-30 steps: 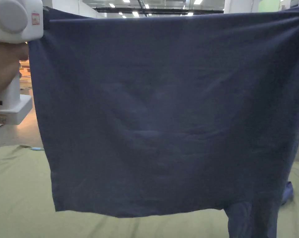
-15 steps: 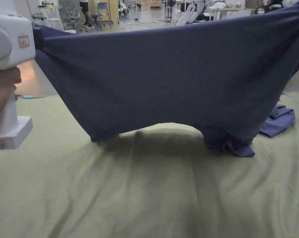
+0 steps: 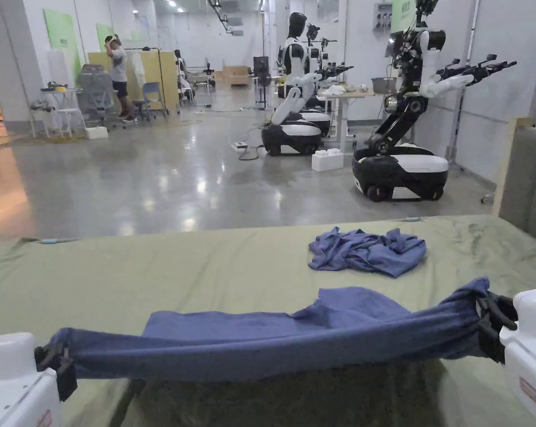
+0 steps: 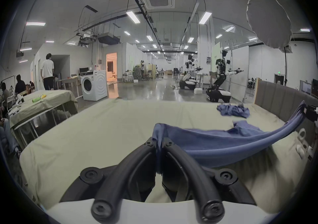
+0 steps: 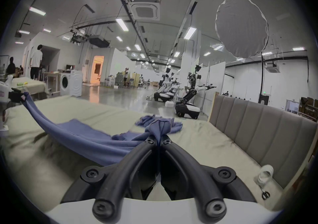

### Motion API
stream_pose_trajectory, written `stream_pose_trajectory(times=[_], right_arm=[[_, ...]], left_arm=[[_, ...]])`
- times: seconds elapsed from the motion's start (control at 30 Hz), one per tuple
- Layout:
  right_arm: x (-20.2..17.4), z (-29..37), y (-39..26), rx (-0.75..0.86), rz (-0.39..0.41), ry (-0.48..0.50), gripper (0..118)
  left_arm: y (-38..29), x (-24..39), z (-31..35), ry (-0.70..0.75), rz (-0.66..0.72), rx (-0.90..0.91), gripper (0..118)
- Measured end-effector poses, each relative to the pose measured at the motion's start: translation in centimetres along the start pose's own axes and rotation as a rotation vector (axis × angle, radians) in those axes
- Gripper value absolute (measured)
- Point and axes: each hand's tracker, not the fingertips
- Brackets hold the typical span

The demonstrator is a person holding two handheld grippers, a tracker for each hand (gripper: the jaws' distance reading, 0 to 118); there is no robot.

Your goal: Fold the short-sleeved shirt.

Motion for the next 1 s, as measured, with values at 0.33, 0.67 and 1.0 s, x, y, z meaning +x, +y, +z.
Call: stream_pose_trajectory(times=[0.33,0.67,1.0], right_arm=[[-1.5,14.7,-12.5,-0.250,0.082,0.083,4],[-1.3,15.8,-16.8,-0.610,0.036,0.035,106],[0.5,28.9,-9.9,-0.168,-0.076,0.044,3]], left_arm=[[-12.6,-2.2,12.6,-0.065,-0.101,-0.231,4],[-15.2,-1.7,14.3,-0.117,-0.144,-0.440,97],[-8.1,-4.3,28.3,-0.083,0.069,-0.036,16]])
